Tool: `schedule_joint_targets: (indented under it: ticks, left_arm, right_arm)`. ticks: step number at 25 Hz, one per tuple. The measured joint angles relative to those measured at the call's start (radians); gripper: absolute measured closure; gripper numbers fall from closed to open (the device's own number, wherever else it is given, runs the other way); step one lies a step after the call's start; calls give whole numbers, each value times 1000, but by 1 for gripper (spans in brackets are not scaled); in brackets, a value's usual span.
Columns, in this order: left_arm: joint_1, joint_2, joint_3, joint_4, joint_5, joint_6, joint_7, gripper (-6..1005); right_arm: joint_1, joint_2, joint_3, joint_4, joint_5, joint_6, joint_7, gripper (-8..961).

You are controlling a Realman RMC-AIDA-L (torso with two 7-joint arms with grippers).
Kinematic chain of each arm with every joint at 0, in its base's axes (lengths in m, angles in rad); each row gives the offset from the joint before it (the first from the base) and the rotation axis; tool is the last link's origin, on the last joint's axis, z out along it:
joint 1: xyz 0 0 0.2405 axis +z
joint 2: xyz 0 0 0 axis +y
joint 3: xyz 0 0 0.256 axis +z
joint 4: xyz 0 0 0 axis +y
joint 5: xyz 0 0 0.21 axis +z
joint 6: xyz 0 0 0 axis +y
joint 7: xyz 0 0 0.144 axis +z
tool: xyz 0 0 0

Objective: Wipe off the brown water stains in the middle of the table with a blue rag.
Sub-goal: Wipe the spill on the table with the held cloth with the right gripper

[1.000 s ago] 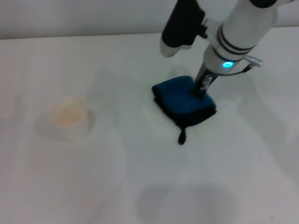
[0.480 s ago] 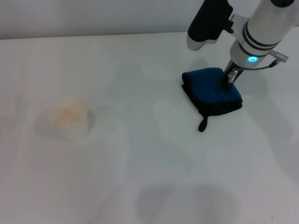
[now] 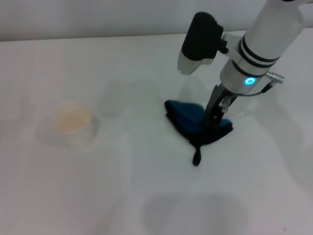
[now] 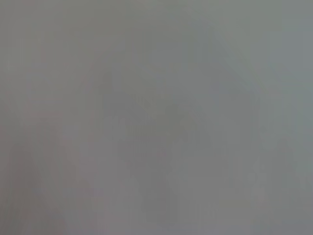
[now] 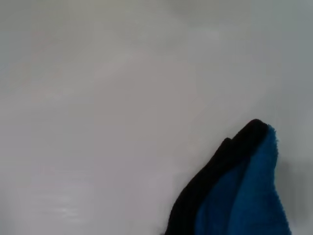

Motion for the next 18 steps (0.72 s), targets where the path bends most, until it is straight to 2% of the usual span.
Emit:
schedule_joint_targets:
  ticks: [6, 11, 14, 18]
  left_arm:
    - [0, -2, 0, 0, 0, 0, 0, 128]
    - [-5, -3, 0, -10, 0, 0, 0, 128]
    - [-5, -3, 2, -13, 1, 0, 0, 128]
    - [-6, -3, 6, -14, 1, 0, 0, 128]
  right_arm:
    - [-3, 3, -1, -1, 71, 124, -111, 857]
    - [-24, 5, -45, 4, 141, 190, -199, 857]
    - [-39, 1, -51, -2, 151, 166, -202, 857]
    - [-53, -7, -45, -5, 136, 61, -166, 858]
